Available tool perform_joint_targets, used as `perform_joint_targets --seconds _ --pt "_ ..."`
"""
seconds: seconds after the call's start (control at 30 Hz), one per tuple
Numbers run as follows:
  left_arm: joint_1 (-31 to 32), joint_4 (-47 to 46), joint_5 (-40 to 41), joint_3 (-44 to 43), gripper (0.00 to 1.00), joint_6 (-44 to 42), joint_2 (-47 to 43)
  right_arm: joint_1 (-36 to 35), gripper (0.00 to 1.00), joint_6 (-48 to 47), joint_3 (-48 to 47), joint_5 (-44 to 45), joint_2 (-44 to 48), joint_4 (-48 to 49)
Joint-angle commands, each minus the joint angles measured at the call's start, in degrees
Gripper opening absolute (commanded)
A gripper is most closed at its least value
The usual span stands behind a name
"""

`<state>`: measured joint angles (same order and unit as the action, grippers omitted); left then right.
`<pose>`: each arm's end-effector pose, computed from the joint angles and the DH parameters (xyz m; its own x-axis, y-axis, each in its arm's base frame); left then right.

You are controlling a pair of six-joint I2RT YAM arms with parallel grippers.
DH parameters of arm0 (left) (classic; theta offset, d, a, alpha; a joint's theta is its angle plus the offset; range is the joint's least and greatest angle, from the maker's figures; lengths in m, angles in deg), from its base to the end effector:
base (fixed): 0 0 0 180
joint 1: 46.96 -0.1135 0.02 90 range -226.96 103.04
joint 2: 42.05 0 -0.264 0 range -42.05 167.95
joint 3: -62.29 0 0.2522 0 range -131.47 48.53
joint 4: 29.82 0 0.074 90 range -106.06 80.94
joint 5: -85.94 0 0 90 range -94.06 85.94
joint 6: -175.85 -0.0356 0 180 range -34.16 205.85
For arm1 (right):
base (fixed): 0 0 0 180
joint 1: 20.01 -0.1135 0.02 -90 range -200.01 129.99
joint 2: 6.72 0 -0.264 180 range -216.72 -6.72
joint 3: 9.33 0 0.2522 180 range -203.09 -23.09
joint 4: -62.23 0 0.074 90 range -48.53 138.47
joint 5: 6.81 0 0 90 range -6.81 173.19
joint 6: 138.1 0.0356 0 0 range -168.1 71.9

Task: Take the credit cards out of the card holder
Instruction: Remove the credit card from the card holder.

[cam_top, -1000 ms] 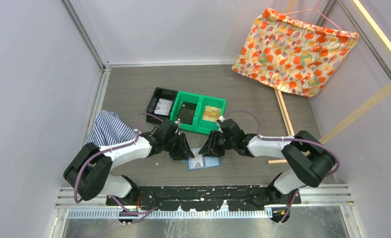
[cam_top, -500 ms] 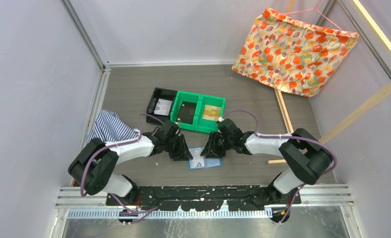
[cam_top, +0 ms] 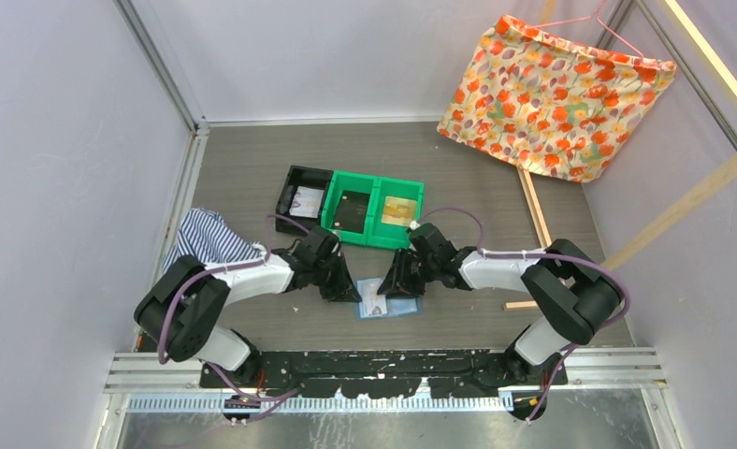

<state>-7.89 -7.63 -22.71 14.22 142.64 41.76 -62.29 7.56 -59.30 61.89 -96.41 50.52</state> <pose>0.1896 -0.1686 0.1374 -0.9703 -0.2334 -0.0641 -0.1512 0.7911 -0.5927 0.1980 0.1975 0.1325 -0.9822 0.1467 -0.1172 0.0295 0.7372 0.6750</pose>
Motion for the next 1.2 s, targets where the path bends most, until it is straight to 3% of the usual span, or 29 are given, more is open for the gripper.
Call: perform_joint_targets --seconds 0.0,0.67,0.77,0.93,1.17 --pt "0.1 0.0 2.7 -0.4 0.01 -0.7 2.6 1.1 0.37 0.9 2.2 -1.8 -0.9 4.1" --pt "0.1 -1.4 2.1 -0.7 0.01 -1.5 5.6 4.2 0.24 5.6 8.8 -13.7 -3.5 26.7" --pt "0.1 -1.3 2.0 -0.8 0.01 -1.5 5.5 4.2 0.19 6.0 9.2 -14.2 -4.1 28.3" --pt "0.0 -1.2 2.3 -0.3 0.01 -1.5 5.0 4.2 0.01 5.9 9.6 -13.9 -4.2 28.8" --pt "0.0 -0.3 3.1 -0.3 0.01 -1.7 4.8 4.8 0.01 4.8 10.3 -12.5 -2.4 26.6"
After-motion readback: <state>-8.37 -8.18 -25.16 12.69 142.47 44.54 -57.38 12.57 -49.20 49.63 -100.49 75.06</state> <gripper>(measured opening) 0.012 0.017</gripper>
